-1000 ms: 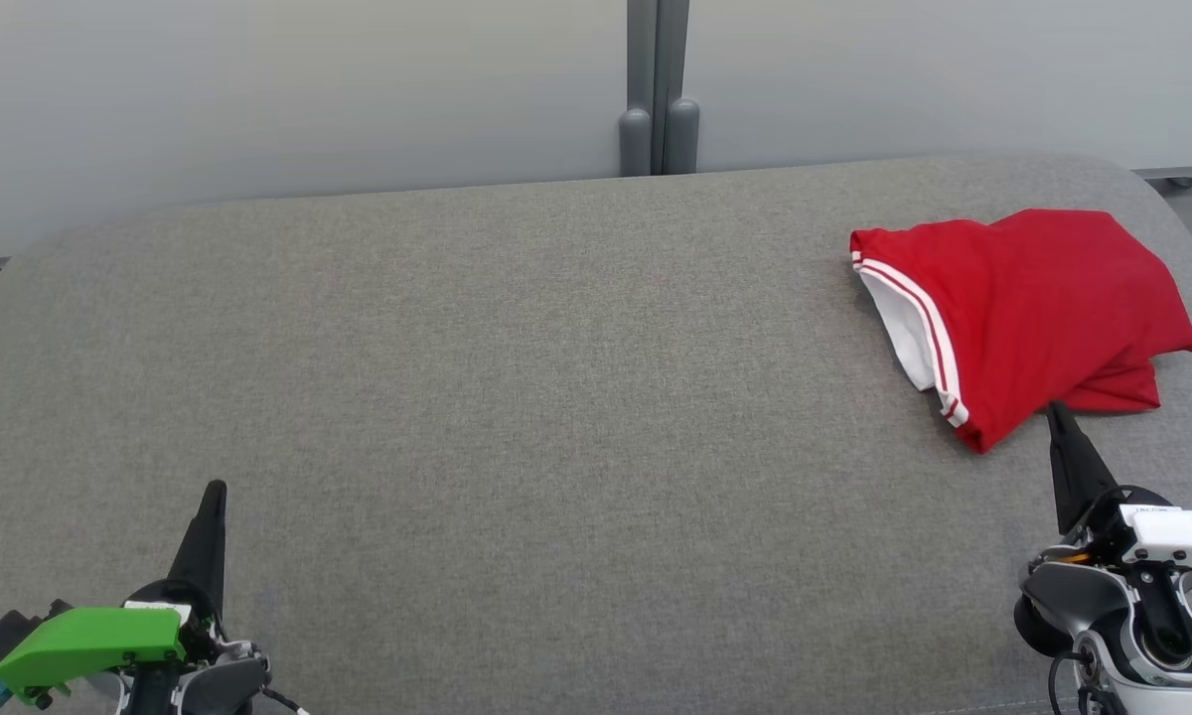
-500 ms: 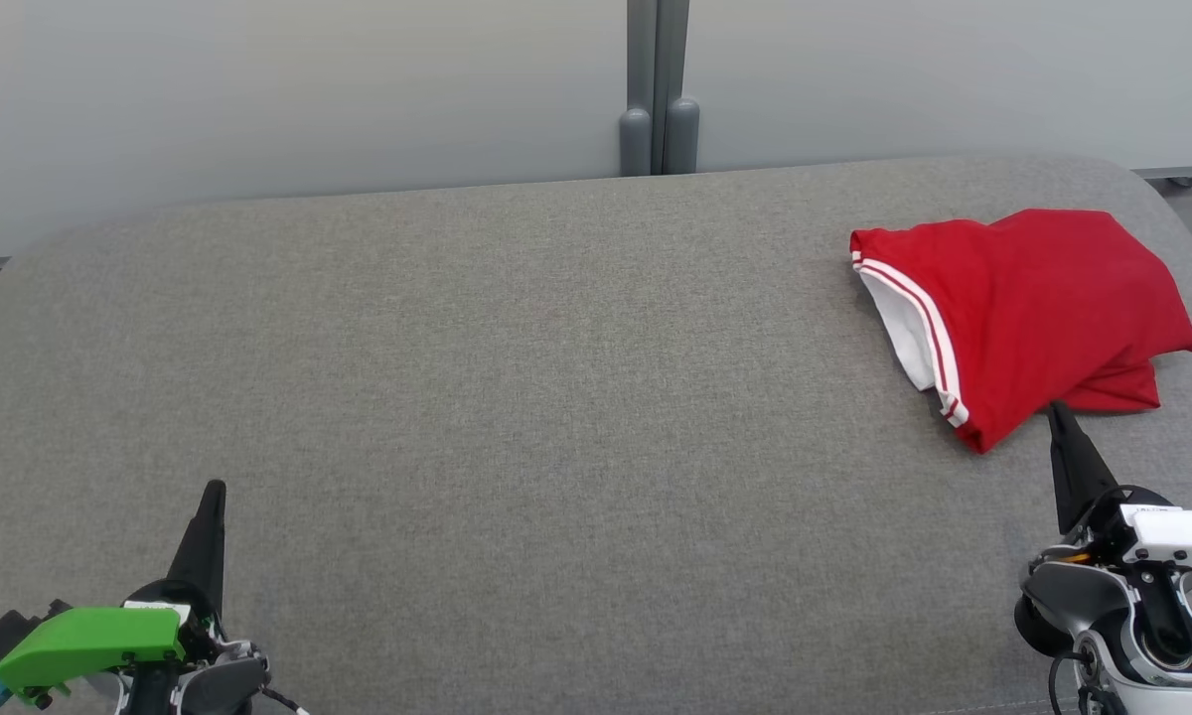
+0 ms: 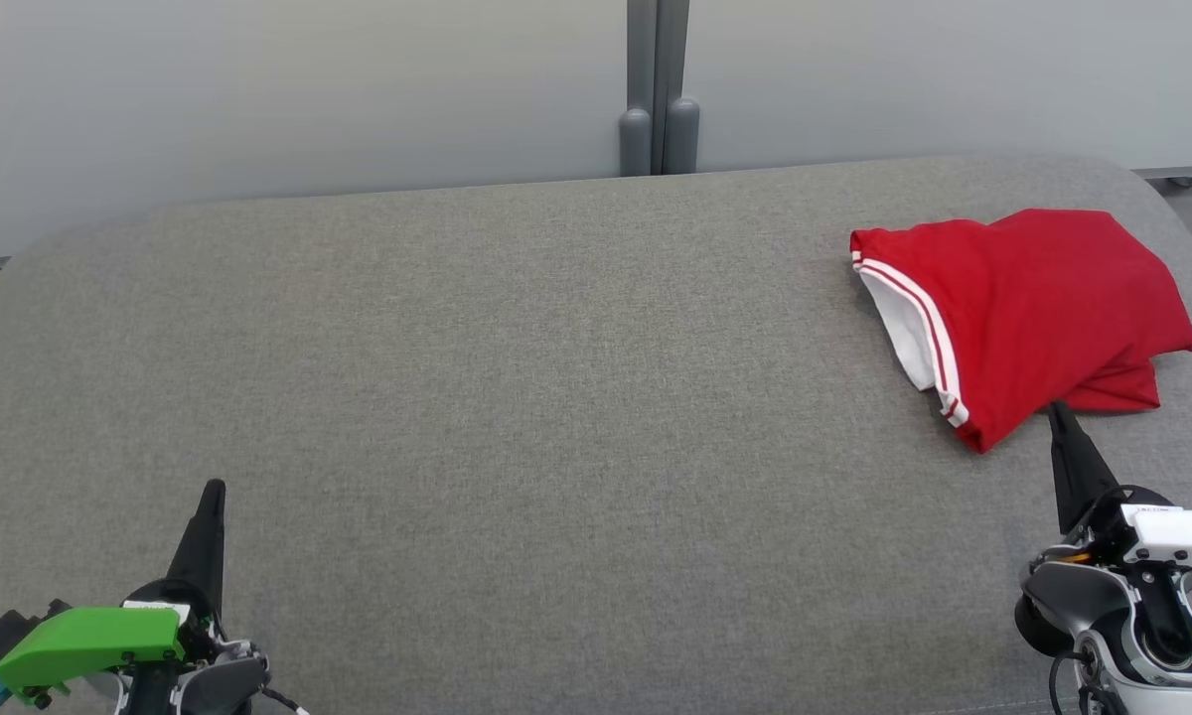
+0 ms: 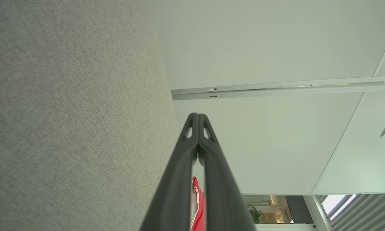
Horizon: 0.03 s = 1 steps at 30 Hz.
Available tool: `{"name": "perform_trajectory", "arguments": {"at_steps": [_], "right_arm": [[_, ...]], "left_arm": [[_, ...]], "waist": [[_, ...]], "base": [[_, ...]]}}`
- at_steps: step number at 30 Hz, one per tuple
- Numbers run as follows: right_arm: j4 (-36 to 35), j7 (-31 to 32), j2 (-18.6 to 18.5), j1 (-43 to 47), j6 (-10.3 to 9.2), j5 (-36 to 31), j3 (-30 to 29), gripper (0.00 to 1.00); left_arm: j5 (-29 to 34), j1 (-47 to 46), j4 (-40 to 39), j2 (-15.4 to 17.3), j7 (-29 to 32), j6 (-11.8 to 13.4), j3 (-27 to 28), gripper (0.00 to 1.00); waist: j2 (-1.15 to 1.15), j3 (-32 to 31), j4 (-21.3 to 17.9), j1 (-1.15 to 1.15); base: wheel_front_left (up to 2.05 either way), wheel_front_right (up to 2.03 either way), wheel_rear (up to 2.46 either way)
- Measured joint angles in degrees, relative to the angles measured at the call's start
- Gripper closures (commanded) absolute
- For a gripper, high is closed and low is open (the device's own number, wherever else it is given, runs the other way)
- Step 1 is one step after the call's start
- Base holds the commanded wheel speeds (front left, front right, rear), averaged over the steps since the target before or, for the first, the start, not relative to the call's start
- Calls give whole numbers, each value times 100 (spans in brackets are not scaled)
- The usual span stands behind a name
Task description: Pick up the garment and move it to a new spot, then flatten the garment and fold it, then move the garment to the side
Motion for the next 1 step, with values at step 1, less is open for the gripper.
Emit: {"name": "perform_trajectory", "arguments": {"at_steps": [1], "right_arm": [[0,0,1,0,0,0,0,100]], "left_arm": [[0,0,0,0,0,0,0,100]], "waist": [[0,0,0,0]], "base": [[0,0,0]]}}
